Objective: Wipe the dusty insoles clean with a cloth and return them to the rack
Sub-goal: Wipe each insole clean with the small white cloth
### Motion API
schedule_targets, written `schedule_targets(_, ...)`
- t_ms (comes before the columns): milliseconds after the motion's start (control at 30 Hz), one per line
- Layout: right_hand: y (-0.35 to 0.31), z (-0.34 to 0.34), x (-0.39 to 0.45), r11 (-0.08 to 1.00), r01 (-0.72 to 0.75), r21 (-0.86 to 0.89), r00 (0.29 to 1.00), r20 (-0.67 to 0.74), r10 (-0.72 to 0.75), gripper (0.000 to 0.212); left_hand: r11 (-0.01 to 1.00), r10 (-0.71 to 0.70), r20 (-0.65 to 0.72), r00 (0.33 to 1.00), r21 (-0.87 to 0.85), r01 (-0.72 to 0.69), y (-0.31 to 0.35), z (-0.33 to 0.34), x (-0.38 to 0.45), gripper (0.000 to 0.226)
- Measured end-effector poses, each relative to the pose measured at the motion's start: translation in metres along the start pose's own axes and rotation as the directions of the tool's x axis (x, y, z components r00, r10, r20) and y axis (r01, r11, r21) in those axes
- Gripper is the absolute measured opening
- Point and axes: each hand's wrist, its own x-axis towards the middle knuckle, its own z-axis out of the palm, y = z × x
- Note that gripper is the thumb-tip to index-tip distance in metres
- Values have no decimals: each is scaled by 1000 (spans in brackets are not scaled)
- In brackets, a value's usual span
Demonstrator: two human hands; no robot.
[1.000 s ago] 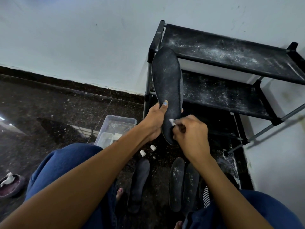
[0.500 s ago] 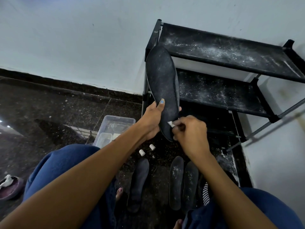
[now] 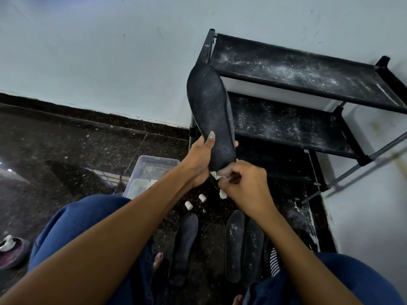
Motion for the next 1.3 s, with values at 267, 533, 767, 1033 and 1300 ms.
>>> schedule_targets(267,0,2,-1,999,-2,-32,1000,-21,2,12,1000,-8,19,1000,-13,9,3,-1,0,39)
schedule_targets(533,22,-27,15,946,-260,-191,950,-224,216,8,999,18,-1,1000,35,-18,6,-2,3,38)
schedule_targets(767,3,1,6,993,110,-39,971,-207,-116,17,998,-45,54,998,37,43,-1,3,3,34)
schedule_targets(1033,12,1,8,998,45,-34,977,-208,-51,16,994,-94,88,992,61,89,2,-6,0,38)
schedule_targets(1300,3,9,-4,976,215,-41,969,-114,-218,17,988,-142,100,985,81,134,-4,2,-1,41)
